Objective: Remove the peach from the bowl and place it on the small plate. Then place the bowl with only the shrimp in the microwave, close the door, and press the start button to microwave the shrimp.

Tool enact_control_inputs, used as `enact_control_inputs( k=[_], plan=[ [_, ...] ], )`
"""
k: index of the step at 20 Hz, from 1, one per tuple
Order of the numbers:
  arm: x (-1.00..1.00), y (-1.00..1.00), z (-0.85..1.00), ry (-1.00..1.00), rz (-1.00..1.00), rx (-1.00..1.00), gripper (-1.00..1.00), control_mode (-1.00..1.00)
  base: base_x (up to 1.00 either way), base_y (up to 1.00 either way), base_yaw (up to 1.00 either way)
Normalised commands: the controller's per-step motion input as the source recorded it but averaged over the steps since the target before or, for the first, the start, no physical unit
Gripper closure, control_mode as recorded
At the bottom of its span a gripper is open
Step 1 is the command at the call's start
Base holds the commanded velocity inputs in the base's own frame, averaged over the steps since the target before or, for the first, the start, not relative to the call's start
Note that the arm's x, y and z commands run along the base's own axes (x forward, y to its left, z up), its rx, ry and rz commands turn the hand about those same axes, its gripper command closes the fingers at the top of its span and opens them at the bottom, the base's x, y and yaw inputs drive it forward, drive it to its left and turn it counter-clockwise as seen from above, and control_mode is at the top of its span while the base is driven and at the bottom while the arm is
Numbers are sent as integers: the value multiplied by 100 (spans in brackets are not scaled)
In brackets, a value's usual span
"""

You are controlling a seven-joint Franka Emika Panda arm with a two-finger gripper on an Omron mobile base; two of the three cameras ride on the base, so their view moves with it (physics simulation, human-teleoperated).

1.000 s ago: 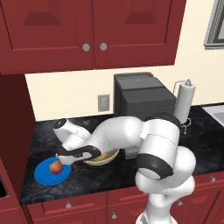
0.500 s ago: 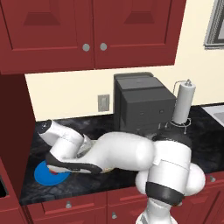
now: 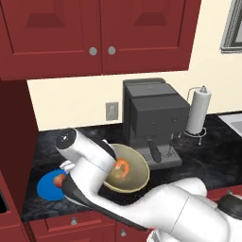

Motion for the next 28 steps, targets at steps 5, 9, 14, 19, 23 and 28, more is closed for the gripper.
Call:
enact_control_inputs(
  k=[5, 9, 14, 19, 23, 28],
  plan=[
    [-49, -78, 78, -17, 0, 8, 100, -100, 0, 0, 0],
    [-21, -27, 76, -3, -2, 0, 100, -100, 0, 0, 0],
    [0, -4, 73, 4, 0, -4, 100, -100, 0, 0, 0],
    [0, 0, 40, 25, 0, -19, 100, -100, 0, 0, 0],
    [-6, 0, 3, 4, 0, -5, 100, 100, 0, 3, 0],
    [0, 0, 0, 0, 0, 0, 100, 100, -66, 4, -2]
  ],
)
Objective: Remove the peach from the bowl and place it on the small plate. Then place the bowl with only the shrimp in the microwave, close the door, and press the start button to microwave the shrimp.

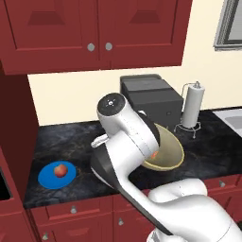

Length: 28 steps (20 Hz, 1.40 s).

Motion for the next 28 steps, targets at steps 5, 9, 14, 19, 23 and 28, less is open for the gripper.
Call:
enact_control_inputs(
  k=[5, 9, 14, 19, 23, 28],
  plan=[
    [0, 0, 0, 0, 0, 0, 100, 100, -100, 54, 0],
    [0, 0, 0, 0, 0, 0, 100, 100, -100, 86, 0],
    [0, 0, 0, 0, 0, 0, 100, 100, -79, 100, 1],
    [0, 0, 0, 0, 0, 0, 100, 100, -3, 98, -3],
    [0, 0, 0, 0, 0, 0, 100, 100, 19, 42, -9],
    [0, 0, 0, 0, 0, 0, 100, 100, 6, 56, -25]
  ],
)
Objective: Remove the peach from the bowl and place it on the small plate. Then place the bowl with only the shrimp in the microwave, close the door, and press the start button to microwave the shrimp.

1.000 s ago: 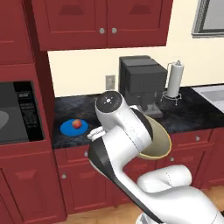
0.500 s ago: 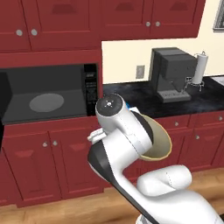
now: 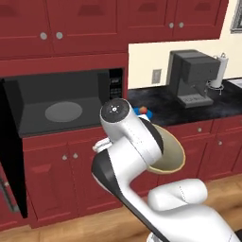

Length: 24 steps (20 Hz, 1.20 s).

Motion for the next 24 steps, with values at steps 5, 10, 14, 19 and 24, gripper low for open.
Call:
enact_control_inputs(
  k=[5, 10, 14, 19, 24],
  plan=[
    [0, 0, 0, 0, 0, 0, 100, 100, 8, 75, -29],
    [0, 0, 0, 0, 0, 0, 100, 100, 18, 37, -15],
    [0, 0, 0, 0, 0, 0, 100, 100, 41, 14, -1],
    [11, 10, -5, 1, 0, -2, 100, -100, 21, 21, 0],
    [84, 35, -9, 7, 21, -7, 100, -100, 0, 0, 0]
  ],
)
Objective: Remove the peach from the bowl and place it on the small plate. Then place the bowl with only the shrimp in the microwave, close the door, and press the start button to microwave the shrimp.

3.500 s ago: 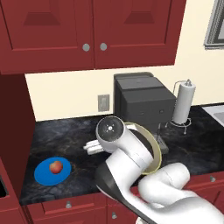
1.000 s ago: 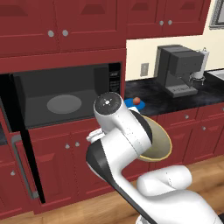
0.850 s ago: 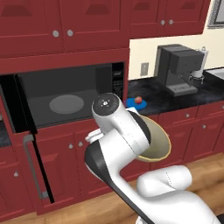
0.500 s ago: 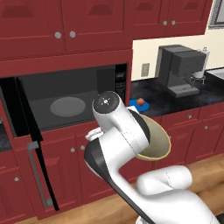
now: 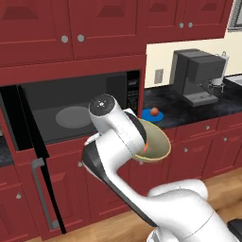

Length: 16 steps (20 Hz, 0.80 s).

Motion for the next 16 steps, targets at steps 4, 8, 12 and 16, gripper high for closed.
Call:
enact_control_inputs(
  k=[4, 8, 12, 16],
  plan=[
    [93, 48, 3, -13, 51, 0, 100, -100, 0, 0, 0],
    [86, 69, -9, -6, 46, -2, 100, -100, 0, 0, 0],
    [69, 23, -49, 0, 38, -9, 100, -100, 0, 0, 0],
    [70, 16, -26, -2, 18, -12, 100, -100, 0, 0, 0]
  ],
)
